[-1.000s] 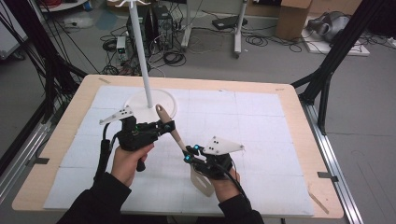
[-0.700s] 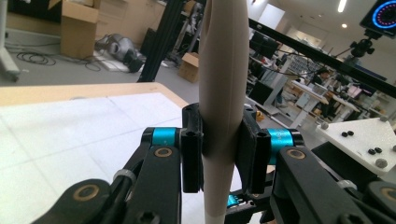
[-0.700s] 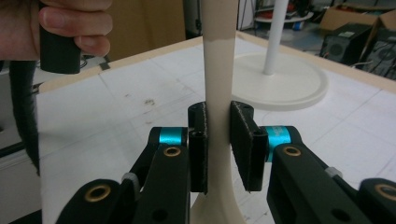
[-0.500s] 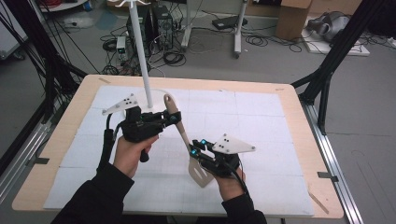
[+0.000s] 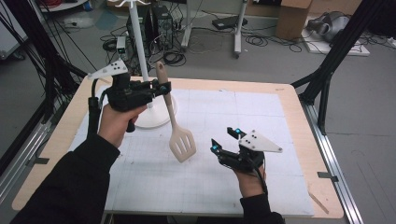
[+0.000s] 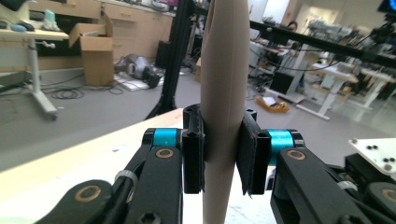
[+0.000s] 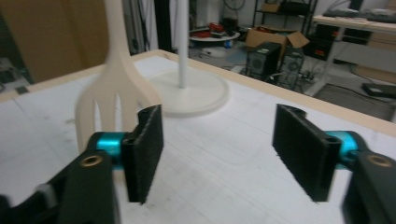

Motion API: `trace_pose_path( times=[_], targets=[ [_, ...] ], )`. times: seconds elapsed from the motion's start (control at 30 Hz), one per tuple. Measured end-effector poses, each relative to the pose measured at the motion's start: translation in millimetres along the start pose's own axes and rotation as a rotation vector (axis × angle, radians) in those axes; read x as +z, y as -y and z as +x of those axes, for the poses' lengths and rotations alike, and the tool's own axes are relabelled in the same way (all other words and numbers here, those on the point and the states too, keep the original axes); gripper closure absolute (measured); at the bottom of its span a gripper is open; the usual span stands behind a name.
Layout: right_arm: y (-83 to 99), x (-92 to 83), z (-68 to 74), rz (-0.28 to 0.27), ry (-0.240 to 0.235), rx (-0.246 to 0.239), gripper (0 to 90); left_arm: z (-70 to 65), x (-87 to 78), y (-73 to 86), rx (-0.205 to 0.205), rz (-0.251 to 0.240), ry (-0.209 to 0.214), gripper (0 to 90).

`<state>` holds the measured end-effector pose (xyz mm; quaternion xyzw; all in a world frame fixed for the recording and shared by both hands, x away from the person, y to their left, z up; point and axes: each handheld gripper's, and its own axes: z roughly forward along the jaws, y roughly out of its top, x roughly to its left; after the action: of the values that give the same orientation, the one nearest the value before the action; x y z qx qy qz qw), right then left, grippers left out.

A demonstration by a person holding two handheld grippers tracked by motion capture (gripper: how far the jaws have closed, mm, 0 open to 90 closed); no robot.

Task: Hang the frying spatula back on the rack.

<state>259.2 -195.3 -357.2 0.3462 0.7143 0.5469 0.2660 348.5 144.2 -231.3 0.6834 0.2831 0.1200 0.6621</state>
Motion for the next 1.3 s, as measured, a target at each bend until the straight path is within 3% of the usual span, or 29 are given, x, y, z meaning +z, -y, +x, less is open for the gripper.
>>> trace_pose_path(
  times=[0.13,0.27,0.73,0.9,1.1,1.3],
  targets=[
    [15.5,-9.7,-17.7,0.050,0.057,0.010,23.3,7.8,5.1,-21.8,0.033,0.008,-0.017,73.8],
    [19.7,-10.9,-23.2,0.049,0.076,0.012,21.3,16.6,10.7,-39.7,0.046,0.005,-0.038,73.8],
    [28.4,-21.9,-35.3,0.054,0.101,0.043,20.0,53.7,35.9,-89.6,0.035,0.017,-0.116,73.8],
    [30.2,-22.6,-36.5,0.054,0.097,0.046,20.0,65.6,43.2,-94.6,0.014,0.034,-0.144,73.8],
    [30.6,-23.1,-36.1,0.053,0.088,0.054,20.0,77.6,43.4,-95.7,-0.028,0.007,-0.168,73.8],
    [30.5,-21.1,-34.5,0.053,0.078,0.045,20.0,83.2,45.0,-98.2,-0.041,0.007,-0.182,73.8]
  ],
)
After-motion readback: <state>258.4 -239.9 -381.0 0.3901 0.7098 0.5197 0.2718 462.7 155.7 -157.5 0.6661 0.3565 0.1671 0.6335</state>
